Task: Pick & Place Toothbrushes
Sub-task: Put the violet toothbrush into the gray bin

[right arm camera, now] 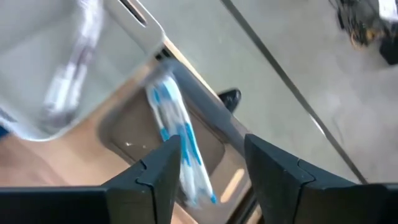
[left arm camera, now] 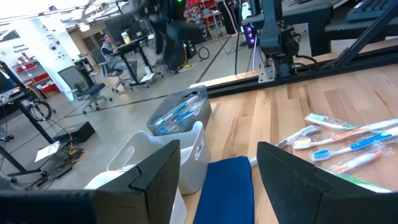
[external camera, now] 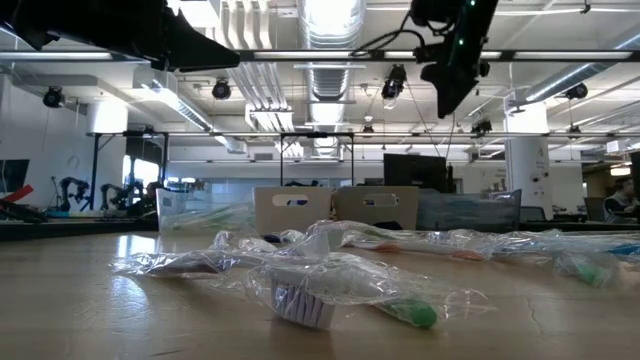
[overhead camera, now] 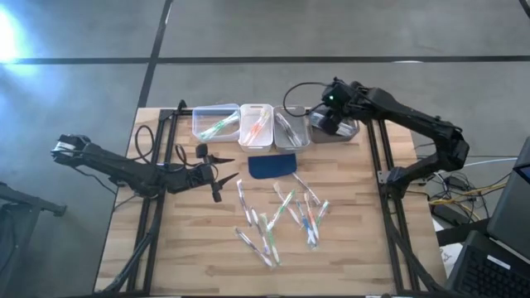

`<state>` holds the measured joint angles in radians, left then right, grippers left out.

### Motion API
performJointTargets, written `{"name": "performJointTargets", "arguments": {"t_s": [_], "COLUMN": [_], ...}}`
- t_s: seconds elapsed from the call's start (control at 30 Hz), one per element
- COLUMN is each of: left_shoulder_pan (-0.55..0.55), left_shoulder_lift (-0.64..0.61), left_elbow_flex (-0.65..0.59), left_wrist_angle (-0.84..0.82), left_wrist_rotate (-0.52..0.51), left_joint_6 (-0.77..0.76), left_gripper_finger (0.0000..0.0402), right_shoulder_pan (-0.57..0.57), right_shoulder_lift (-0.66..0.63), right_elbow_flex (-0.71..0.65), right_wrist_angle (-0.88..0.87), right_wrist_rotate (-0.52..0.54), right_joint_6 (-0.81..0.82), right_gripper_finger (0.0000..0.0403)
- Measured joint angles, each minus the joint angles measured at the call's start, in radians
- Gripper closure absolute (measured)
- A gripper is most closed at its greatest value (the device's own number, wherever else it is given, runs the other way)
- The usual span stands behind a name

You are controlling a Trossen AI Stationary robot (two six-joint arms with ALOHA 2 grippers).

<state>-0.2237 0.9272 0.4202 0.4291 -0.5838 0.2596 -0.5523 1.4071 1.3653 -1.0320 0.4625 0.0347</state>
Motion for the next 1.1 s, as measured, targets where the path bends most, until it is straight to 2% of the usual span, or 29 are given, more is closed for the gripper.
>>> {"name": "performJointTargets", "arguments": {"t_s": [0.27, 0.43, 0.73, 1.1], "left_shoulder_pan": [0.0, 0.0, 0.0, 0.0], "left_shoulder_lift": [0.0, 0.0, 0.0, 0.0], "left_elbow_flex": [0.0, 0.0, 0.0, 0.0], "left_wrist_angle": [-0.02, -0.02, -0.031, -0.157], "left_wrist_rotate": [0.0, 0.0, 0.0, 0.0], "left_joint_6": [-0.002, -0.002, -0.002, -0.016], "left_gripper_finger": [0.0184, 0.0184, 0.0184, 0.0184], "right_shoulder_pan": [0.137, 0.242, 0.431, 0.65], "right_shoulder_lift": [0.0, 0.0, 0.0, 0.0], "right_elbow_flex": [0.104, 0.139, 0.125, 0.086], "right_wrist_angle": [-0.012, -0.011, -0.012, -0.013], "right_wrist_rotate": [-0.001, -0.001, -0.002, 0.0], "right_joint_6": [0.002, 0.058, 0.139, 0.231], "right_gripper_finger": [0.0263, 0.0283, 0.0319, 0.036]}}
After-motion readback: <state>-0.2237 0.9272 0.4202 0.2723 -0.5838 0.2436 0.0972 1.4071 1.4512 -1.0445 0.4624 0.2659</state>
